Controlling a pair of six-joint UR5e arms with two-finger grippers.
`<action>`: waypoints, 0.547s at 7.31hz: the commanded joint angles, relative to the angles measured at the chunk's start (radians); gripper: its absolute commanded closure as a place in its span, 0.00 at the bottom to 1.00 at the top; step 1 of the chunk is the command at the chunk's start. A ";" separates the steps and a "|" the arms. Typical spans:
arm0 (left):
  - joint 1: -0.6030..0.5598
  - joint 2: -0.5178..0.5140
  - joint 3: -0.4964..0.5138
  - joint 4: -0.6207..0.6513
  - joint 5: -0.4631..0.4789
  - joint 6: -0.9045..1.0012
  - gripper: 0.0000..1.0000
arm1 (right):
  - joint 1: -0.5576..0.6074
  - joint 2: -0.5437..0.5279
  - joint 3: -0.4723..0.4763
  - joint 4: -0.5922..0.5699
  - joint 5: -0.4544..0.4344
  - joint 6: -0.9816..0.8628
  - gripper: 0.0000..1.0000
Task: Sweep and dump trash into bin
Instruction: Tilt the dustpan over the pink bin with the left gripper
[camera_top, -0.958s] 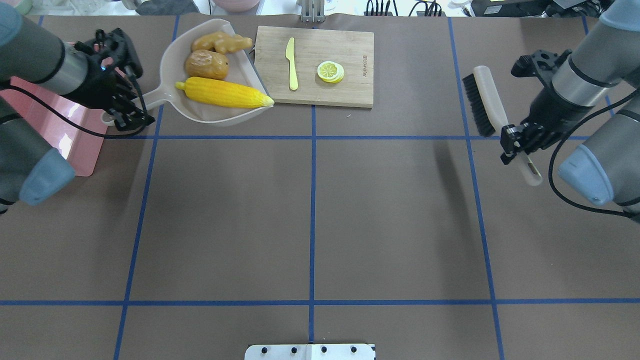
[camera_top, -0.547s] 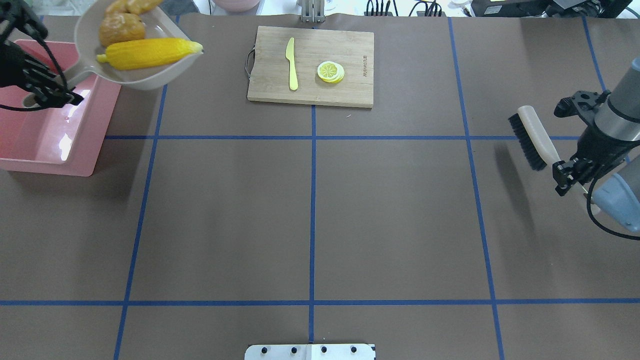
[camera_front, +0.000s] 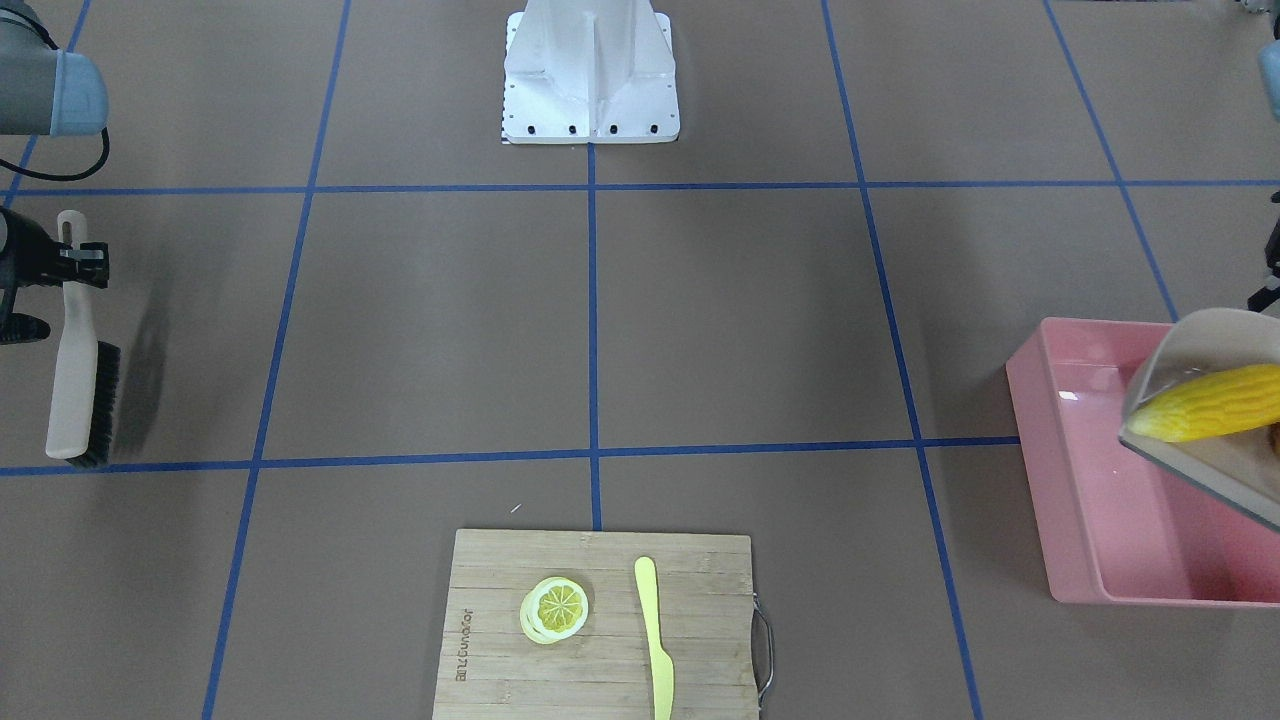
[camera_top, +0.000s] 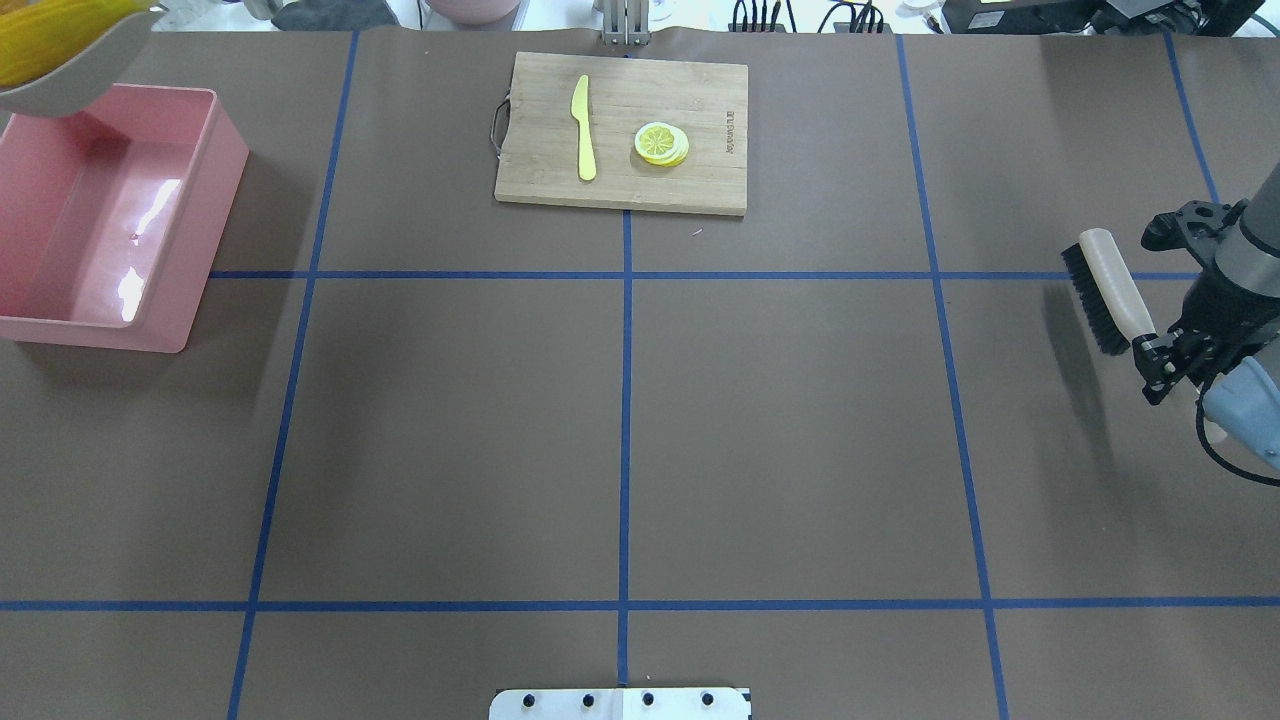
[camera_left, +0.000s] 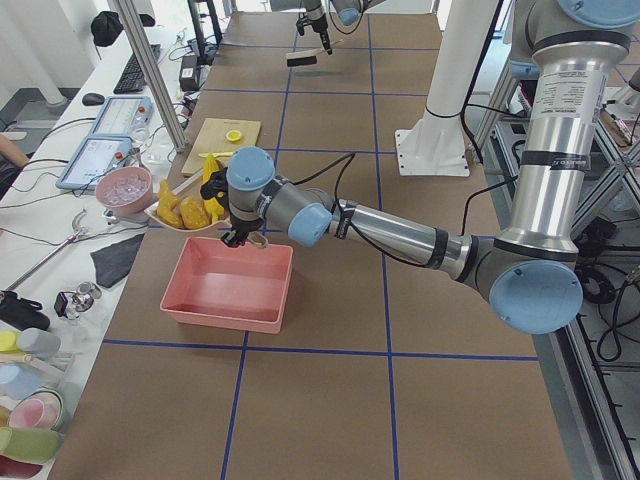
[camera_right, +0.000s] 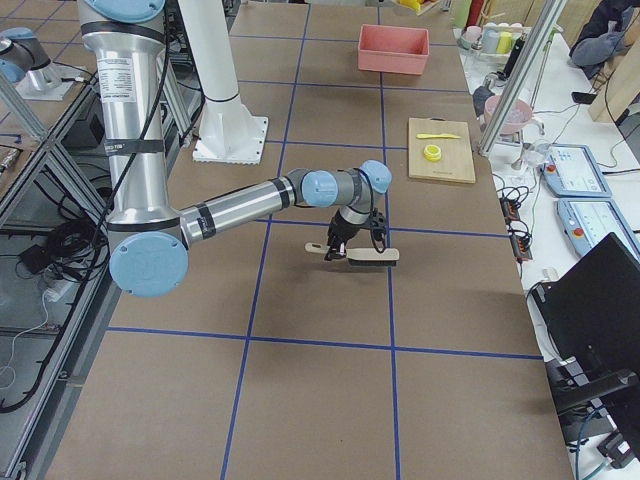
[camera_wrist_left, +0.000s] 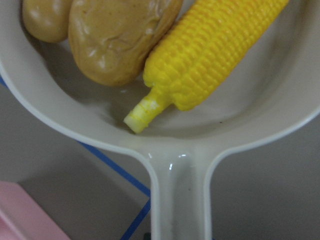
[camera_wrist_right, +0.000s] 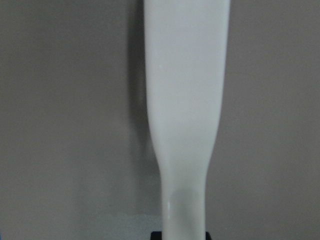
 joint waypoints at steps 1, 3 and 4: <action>-0.101 0.009 0.110 0.013 -0.063 0.180 1.00 | 0.000 0.008 -0.030 0.048 0.011 0.102 1.00; -0.130 0.009 0.167 0.051 -0.065 0.323 1.00 | 0.000 -0.011 -0.102 0.181 0.060 0.163 1.00; -0.161 0.008 0.187 0.132 -0.059 0.427 1.00 | 0.000 -0.011 -0.095 0.186 0.063 0.191 1.00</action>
